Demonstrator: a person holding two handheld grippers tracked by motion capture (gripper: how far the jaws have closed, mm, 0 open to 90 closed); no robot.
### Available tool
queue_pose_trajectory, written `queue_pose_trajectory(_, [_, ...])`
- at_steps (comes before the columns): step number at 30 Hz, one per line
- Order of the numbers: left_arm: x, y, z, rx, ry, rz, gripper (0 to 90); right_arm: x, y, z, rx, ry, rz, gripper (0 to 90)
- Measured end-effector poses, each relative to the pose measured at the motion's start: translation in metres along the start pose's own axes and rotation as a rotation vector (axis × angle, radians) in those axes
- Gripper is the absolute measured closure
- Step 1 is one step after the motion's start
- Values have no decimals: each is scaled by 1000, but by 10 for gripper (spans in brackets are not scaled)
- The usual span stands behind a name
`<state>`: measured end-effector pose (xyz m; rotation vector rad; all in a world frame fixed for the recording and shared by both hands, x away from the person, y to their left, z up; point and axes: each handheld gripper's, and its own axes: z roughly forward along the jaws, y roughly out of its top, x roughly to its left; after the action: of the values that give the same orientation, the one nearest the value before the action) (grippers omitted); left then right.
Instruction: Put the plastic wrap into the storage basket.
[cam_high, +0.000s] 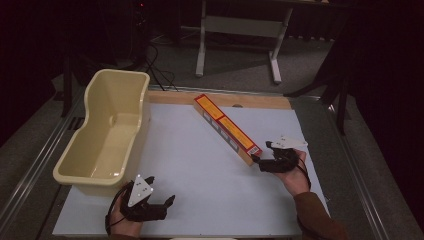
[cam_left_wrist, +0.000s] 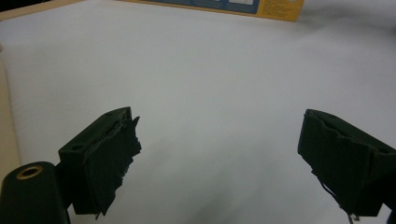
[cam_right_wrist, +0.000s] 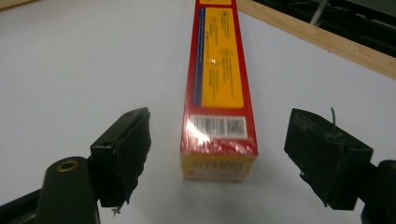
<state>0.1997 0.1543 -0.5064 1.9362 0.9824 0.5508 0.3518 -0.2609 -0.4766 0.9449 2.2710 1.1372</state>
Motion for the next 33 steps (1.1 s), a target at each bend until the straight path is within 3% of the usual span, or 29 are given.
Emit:
queue_pose_trajectory(26, [1,-1,-1,-1,7,-4,115,-8,39,70,86,13,-29,217])
queue_pose_trajectory(33, [1,-1,-2,-4,11,-9,115,-9,50,88,134,18,-27,219])
